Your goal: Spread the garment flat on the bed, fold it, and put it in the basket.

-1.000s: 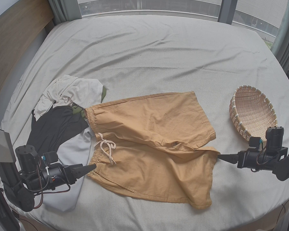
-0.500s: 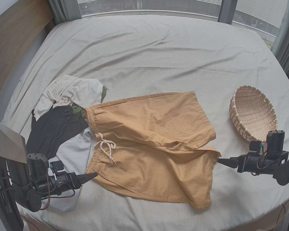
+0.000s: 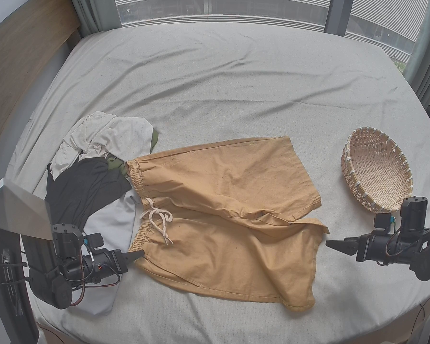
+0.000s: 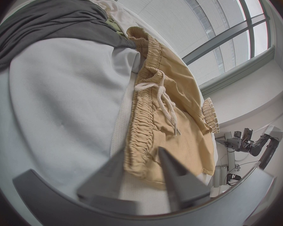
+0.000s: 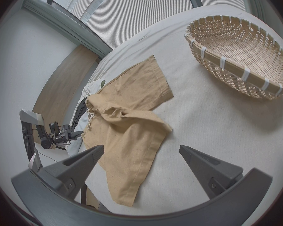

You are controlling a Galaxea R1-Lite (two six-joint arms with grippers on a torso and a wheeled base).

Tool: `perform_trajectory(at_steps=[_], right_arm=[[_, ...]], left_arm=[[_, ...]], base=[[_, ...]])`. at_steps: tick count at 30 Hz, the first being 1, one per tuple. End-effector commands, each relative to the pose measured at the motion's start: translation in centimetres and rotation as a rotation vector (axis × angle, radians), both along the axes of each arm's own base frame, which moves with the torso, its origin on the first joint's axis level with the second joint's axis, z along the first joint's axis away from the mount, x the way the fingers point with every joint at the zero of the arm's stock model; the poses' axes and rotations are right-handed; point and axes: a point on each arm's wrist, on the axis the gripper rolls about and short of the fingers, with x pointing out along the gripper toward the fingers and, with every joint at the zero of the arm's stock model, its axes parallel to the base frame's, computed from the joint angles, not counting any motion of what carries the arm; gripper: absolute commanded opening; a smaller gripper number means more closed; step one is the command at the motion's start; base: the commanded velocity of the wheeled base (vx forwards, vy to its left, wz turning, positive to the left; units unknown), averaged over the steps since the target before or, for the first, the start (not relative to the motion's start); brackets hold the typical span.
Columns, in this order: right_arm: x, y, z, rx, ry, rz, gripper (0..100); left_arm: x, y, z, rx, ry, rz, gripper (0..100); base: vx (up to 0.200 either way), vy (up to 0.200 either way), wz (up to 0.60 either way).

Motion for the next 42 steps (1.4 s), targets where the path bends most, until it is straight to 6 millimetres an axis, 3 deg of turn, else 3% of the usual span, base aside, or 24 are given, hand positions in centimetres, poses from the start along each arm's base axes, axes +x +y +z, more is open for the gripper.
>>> perform_trajectory(at_steps=[1, 6, 11, 20, 30, 31, 42], right_arm=[[-1.6, 0.7, -1.0, -0.008, 0.064, 0.039, 100], [-3.3, 2.1, -4.0, -0.043, 0.236, 0.106, 100], [-3.5, 3.1, -6.4, -0.107, 0.313, 0.115, 100], [-4.3, 4.2, -8.3, -0.125, 0.345, 0.142, 100], [-4.3, 4.5, -8.2, -0.123, 0.329, 0.151, 100], [-4.2, 4.5, -8.2, -0.122, 0.326, 0.151, 0], [-4.1, 4.9, -7.4, -0.107, 0.281, 0.131, 0]], left_arm=[[0.3, -0.2, -0.2, 0.0, -0.002, -0.008, 0], [0.3, -0.2, -0.1, 0.0, -0.01, -0.005, 0], [0.3, -0.2, 0.1, 0.005, -0.02, -0.009, 0], [0.3, -0.2, 0.4, 0.004, -0.032, -0.009, 0], [0.5, -0.3, 0.6, 0.003, -0.043, -0.008, 0], [0.5, -0.3, 0.6, 0.003, -0.043, -0.009, 0], [0.1, -0.3, 1.4, -0.002, -0.057, -0.009, 0]], base=[[0.0, 0.0, 0.0], [0.0, 0.0, 0.0], [0.0, 0.0, 0.0], [0.0, 0.0, 0.0], [0.0, 0.0, 0.0], [0.0, 0.0, 0.0], [0.0, 0.0, 0.0]])
